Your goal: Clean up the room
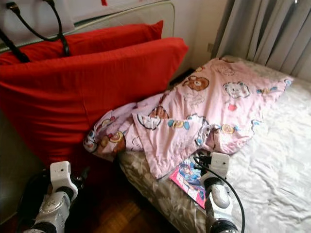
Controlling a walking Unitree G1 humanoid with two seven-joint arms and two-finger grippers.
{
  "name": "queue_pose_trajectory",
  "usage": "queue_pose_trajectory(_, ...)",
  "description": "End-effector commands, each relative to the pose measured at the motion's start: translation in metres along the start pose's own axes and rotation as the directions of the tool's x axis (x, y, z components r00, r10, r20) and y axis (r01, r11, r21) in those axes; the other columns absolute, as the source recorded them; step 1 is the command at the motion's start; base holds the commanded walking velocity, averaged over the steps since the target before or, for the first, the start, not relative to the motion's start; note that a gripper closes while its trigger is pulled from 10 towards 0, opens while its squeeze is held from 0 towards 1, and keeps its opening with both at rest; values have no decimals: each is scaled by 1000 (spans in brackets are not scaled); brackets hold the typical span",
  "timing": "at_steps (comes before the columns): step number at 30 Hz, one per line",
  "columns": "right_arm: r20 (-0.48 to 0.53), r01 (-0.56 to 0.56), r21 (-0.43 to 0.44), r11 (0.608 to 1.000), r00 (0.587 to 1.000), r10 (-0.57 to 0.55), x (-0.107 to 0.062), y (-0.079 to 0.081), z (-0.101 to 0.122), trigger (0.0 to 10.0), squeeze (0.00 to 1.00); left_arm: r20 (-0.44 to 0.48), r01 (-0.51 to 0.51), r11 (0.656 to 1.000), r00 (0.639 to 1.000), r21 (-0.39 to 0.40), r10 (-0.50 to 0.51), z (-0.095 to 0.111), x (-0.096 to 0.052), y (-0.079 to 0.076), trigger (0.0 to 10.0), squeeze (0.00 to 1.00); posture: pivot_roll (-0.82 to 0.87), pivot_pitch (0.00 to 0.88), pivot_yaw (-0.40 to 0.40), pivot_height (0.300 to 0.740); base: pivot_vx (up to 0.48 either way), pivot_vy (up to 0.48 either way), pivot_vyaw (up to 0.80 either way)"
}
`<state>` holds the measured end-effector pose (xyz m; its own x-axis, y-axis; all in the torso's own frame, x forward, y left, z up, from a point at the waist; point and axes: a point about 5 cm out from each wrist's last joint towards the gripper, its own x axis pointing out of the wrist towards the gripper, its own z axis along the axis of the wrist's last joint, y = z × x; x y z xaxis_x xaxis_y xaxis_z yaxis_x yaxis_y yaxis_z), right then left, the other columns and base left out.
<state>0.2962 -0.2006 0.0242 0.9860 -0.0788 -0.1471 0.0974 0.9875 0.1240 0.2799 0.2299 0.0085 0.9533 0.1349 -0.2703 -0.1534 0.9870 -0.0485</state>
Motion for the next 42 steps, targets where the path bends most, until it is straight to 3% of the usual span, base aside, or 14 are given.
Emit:
queue_pose_trajectory(1, 8, 17, 4, 1000, 1000, -17, 2, -3, 3, 10000, 0, 77, 11, 1000, 997, 14, -12, 13, 4, -5, 10000, 0, 21, 0, -10, 740, 0, 0, 0)
queue_pose_trajectory(11, -35, 35, 1, 999, 999, -35, -8, -6, -10, 10000, 0, 166, 66, 998, 984, 24, -69, 26, 8, -27, 10000, 0, 26, 0, -21, 740, 0, 0, 0)
queue_pose_trajectory(21, -71, 62, -10, 998, 996, -62, -8, -9, -13, 10000, 0, 165, 64, 998, 984, 4, -63, 27, 9, -28, 10000, 0, 23, 0, -26, 740, 0, 0, 0)
queue_pose_trajectory(29, -107, 76, -22, 997, 991, -78, -9, -7, -18, 10000, 0, 133, 68, 998, 989, -1, -68, 21, 8, -28, 10000, 0, 27, 0, -27, 695, 0, 0, 0)
queue_pose_trajectory(42, -146, 84, -32, 996, 985, -88, -10, -9, -22, 10000, 0, 133, 76, 997, 988, -6, -74, 22, 8, -30, 10000, 0, 28, 0, -25, 695, 0, 0, 0)
